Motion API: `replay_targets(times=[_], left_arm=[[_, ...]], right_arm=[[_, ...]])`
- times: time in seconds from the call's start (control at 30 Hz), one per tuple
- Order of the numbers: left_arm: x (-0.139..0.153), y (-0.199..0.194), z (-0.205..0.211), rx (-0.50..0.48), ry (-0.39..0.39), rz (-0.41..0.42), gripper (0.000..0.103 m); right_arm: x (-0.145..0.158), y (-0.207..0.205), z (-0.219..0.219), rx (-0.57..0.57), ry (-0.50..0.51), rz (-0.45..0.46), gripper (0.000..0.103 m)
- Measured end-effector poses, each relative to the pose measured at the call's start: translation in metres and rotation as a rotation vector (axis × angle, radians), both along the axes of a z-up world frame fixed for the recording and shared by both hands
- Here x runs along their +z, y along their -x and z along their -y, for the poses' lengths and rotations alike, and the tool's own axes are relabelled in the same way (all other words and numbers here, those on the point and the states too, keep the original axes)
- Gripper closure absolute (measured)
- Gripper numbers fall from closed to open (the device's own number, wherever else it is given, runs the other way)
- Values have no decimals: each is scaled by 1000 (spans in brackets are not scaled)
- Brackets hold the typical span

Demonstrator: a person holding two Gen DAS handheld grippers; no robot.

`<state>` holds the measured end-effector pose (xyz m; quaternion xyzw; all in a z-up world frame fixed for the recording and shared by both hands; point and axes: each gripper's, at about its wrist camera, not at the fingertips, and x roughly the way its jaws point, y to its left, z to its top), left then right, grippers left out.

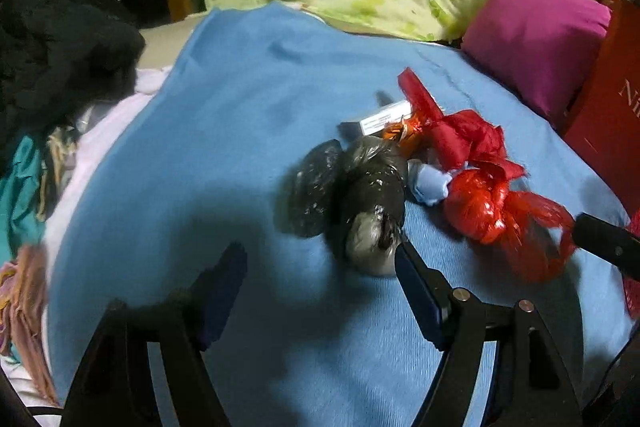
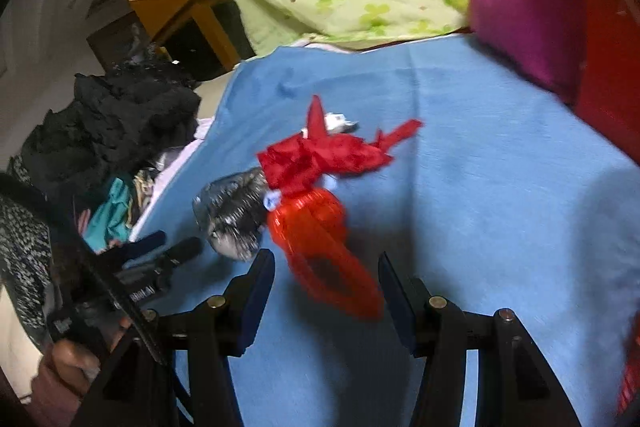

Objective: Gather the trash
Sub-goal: 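Grasp the black plastic bags with the left tool while the right tool grasps the red bag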

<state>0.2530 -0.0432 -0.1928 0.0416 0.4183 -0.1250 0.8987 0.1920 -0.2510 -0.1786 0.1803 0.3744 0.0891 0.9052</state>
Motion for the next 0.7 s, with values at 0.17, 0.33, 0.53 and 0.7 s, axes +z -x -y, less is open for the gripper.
replay_targets(times=[0.17,0.33,0.53,0.7], left_arm=[[-16,-24,5,-5,64,-67,27],[-29,-39,16,-37,98,-107,35],[-41,-42,22,-58,101,-136,69],[-34,-26,16,-51,106,-129,75]], right_arm=[[-17,-39,-7,32,-30,-31,45],[-41,-65,-10,63,-79,-83,45],[-44,-61,-20,128,-63,-51,56],[-39,-42,-14,126,-102,-43,57]])
